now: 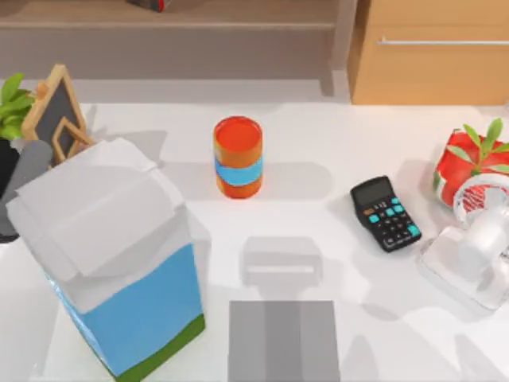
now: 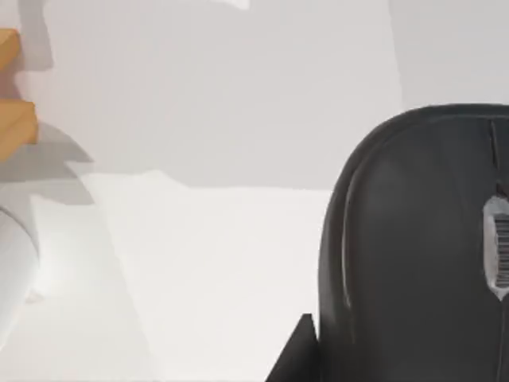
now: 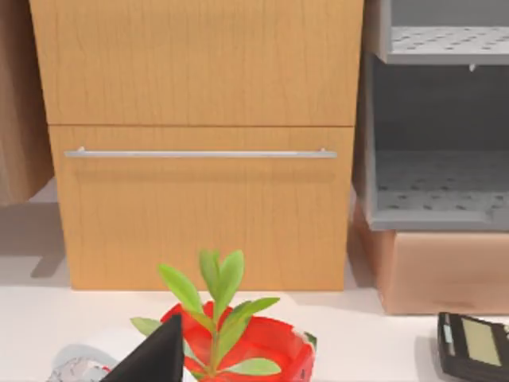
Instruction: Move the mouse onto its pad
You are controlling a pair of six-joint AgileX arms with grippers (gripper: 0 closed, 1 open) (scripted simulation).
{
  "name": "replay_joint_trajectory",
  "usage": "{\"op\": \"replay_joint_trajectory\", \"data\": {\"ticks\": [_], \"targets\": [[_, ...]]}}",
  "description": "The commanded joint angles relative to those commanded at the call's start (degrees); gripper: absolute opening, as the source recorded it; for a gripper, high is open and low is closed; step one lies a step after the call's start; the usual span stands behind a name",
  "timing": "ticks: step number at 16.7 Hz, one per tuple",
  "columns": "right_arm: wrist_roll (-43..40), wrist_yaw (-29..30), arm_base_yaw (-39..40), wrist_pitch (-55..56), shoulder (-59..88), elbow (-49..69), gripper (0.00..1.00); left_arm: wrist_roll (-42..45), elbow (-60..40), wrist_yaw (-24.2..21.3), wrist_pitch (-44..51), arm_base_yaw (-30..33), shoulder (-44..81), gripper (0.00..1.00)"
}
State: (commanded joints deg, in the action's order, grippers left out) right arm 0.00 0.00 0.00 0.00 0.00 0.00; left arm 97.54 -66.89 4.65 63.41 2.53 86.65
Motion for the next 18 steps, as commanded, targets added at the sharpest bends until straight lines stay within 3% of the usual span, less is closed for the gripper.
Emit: {"op": "replay_joint_trajectory", "data": {"ticks": [4,9,13,18], "targets": [[0.0,0.0,0.0,0.0,0.0,0.0,1.00,-19.9,-10.6,3.6,-2.0,5.7,2.7,0.00],[0.0,0.0,0.0,0.0,0.0,0.0,1.00,-56.2,-23.8,6.2,-4.9,12.9,9.1,0.00],[0.0,0.0,0.0,0.0,0.0,0.0,1.00,-89.3,-27.5,4.6,-5.2,22.8,14.5,0.00],[0.0,0.0,0.0,0.0,0.0,0.0,1.00,-125.3,-24.8,-0.7,-4.9,39.4,19.7,0.00]]}}
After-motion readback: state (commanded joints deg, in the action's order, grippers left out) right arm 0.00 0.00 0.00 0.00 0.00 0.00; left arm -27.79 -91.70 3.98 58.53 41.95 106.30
